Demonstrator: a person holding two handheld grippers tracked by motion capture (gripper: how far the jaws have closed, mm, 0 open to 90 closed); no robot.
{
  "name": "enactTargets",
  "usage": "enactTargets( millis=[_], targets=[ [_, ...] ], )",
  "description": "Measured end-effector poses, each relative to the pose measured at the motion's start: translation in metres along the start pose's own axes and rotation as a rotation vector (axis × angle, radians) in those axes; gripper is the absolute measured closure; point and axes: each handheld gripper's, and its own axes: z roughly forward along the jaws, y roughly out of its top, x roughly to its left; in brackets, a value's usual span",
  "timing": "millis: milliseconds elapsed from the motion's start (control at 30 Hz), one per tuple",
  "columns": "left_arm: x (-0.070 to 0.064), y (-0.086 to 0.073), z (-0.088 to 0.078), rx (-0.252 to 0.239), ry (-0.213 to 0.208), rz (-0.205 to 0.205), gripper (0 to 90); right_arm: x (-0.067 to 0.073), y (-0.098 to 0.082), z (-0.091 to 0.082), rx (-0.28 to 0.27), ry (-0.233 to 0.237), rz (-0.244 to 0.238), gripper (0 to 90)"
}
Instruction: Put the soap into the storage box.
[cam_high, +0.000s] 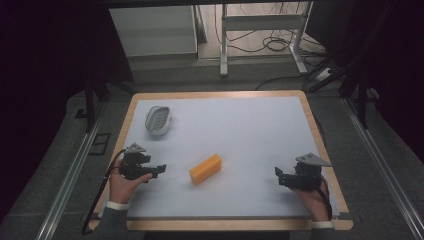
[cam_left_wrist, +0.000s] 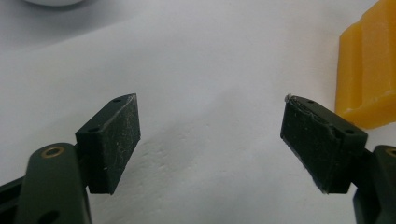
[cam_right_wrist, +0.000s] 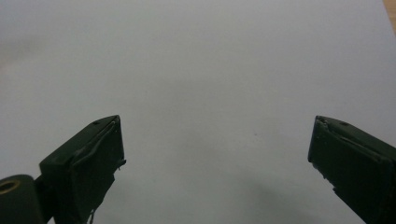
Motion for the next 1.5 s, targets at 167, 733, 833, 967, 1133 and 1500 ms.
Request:
enactTargets(
  millis=[167,733,833,967,1133,1500],
  targets=[
    [0.001,0.000,-0.003,-0.006,0.011,-0.008,20.2,-0.001,-0.002,-0.001,-0.010,-0.003,-0.009,5.0],
    [-0.002,0.001,-0.006,0.015,0.020,0.011,20.1,-0.005,-0.005,-0.005,-0.003,-0.005,0.003,6.1],
    [-0.010,0.007,-0.011,0.013,0.013,0.042,19.9,-0.006,-0.006,-0.006,0.000,-0.004,-0.001,6.7],
    [-0.012,0.011,-0.013,0.025,0.012,0.053,19.5,-0.010,-0.006,-0.007,-0.006,-0.015,0.014,6.9],
    [-0.011,0.011,-0.017,0.020,0.007,0.050,19.4,-0.010,-0.006,-0.010,-0.010,-0.024,0.013,6.9],
    [-0.019,0.030,-0.034,0.006,0.006,0.084,19.1,-0.015,-0.005,-0.016,-0.019,-0.044,0.038,6.9]
  ],
)
